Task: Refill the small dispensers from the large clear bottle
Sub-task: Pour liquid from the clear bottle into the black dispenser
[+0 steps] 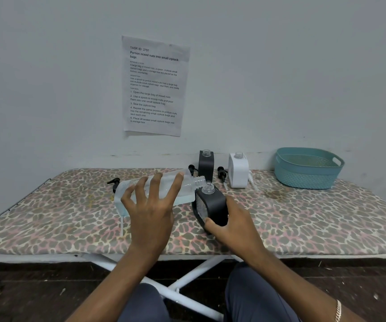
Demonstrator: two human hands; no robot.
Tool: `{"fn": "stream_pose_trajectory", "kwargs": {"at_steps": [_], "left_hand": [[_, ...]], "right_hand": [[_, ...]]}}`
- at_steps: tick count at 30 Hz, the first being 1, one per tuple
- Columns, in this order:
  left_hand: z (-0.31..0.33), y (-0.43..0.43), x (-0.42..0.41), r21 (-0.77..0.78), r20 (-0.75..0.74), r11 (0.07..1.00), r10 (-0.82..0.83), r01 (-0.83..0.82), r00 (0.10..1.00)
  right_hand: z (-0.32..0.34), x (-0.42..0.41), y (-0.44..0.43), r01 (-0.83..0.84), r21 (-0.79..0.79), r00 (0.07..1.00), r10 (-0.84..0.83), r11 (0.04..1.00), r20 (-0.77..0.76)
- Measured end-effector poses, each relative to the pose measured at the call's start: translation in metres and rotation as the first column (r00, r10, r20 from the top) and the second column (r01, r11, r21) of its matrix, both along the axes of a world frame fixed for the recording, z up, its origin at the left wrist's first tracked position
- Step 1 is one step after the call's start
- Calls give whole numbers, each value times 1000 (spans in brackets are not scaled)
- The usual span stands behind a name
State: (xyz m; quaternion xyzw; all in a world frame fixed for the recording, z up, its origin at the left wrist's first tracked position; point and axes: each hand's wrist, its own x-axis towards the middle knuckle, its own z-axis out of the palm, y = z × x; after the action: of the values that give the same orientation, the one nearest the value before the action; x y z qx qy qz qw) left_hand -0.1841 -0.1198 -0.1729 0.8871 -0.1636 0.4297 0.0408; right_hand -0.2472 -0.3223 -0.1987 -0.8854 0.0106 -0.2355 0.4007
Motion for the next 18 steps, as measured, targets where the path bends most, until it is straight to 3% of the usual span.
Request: {"fn": "stream_pose_trajectory", "kwargs": {"at_steps": [18], "left_hand": [[2, -1, -2, -15, -56, 1000, -1, 0, 998]], "right_hand": [[1, 0, 0, 4, 10, 1000, -3, 1000, -14]]}}
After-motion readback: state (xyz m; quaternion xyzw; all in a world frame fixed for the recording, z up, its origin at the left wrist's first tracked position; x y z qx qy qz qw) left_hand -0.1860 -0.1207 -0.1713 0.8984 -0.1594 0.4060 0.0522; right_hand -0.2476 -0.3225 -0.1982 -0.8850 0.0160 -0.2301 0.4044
